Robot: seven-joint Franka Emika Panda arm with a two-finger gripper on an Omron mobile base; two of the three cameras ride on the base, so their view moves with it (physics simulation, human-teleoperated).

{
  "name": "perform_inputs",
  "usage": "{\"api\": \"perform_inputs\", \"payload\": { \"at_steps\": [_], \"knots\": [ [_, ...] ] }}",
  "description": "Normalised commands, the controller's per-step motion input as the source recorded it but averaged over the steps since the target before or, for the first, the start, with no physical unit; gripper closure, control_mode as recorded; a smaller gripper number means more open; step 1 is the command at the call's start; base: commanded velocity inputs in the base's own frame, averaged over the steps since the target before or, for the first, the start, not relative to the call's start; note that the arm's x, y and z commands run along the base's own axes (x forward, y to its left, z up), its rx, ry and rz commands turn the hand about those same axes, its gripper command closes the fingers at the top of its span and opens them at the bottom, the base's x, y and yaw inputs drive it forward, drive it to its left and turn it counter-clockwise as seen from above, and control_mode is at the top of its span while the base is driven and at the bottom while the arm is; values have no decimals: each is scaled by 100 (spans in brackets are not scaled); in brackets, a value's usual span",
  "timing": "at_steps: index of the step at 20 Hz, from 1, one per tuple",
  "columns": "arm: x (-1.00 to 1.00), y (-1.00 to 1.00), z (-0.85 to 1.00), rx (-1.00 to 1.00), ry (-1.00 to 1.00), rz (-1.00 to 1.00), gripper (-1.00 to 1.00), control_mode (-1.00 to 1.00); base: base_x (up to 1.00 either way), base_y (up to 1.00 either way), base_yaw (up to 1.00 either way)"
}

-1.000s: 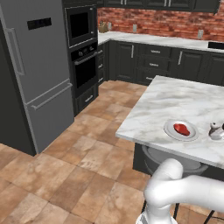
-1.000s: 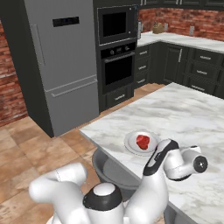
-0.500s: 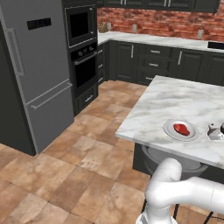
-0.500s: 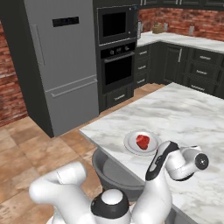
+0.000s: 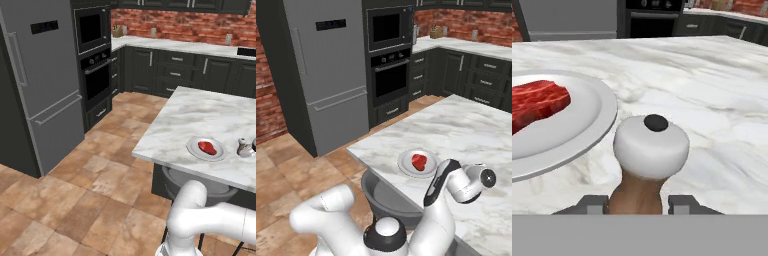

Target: Retrieve the shaker from the cabinet and place it next the steak on a plate on the dining table.

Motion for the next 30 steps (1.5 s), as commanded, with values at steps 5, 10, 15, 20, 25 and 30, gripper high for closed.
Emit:
{"api": "perform_inputs", "payload": {
  "at_steps": [5,10,15,20,25,30],
  "knots": [
    [-9,0,-14,0,0,0,-100,-100,0,0,0],
    [-31,0,-4,0,-1,0,-100,-100,0,0,0],
    [-38,0,11,0,-7,0,-100,-100,0,0,0],
    [-40,0,60,-1,-11,2,-100,-100,0,0,0],
    [-93,21,99,-11,-19,4,-100,-100,0,0,0],
    [-85,70,95,-19,-23,4,-100,-100,0,0,0]
  ]
}}
